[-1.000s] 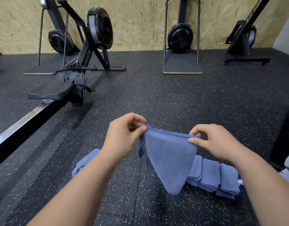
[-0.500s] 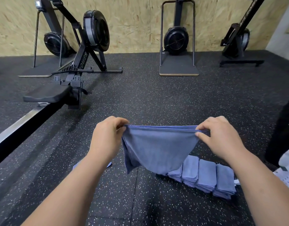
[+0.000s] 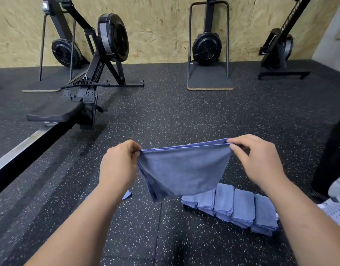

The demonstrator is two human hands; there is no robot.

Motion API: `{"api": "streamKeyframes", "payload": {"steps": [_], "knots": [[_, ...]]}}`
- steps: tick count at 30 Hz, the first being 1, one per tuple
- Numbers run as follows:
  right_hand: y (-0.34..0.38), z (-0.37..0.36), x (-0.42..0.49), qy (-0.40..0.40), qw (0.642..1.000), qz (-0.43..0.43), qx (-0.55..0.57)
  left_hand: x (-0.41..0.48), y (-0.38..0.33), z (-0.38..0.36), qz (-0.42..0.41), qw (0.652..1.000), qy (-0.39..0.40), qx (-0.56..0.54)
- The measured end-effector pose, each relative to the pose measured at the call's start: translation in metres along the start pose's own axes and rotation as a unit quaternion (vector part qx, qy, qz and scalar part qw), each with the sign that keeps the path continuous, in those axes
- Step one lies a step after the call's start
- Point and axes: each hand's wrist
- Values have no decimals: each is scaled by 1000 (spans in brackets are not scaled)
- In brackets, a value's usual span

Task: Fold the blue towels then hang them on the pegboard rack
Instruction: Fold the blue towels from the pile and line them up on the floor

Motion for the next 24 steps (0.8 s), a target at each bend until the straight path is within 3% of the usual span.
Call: {"api": "streamKeyframes", "payload": {"steps": [8, 13, 20, 24], "knots": [[13, 10, 4, -28, 999, -8, 45, 2, 6, -5, 13, 999, 24, 34], [24, 18, 8, 34, 956, -120, 265, 3, 12, -10, 30, 998, 25, 46], [21, 15, 4, 24, 983, -138, 115, 3, 10, -12, 30, 999, 14, 39], [14, 7, 6, 12, 953, -184, 242, 6, 2, -12, 99, 991, 10, -85]]}}
Point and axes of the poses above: each hand's wrist, its own x-axis towards the middle knuckle, its own z-axis out of the back of the hand, y = z × x, and after that the axes turned 2 degrees about z, right-handed
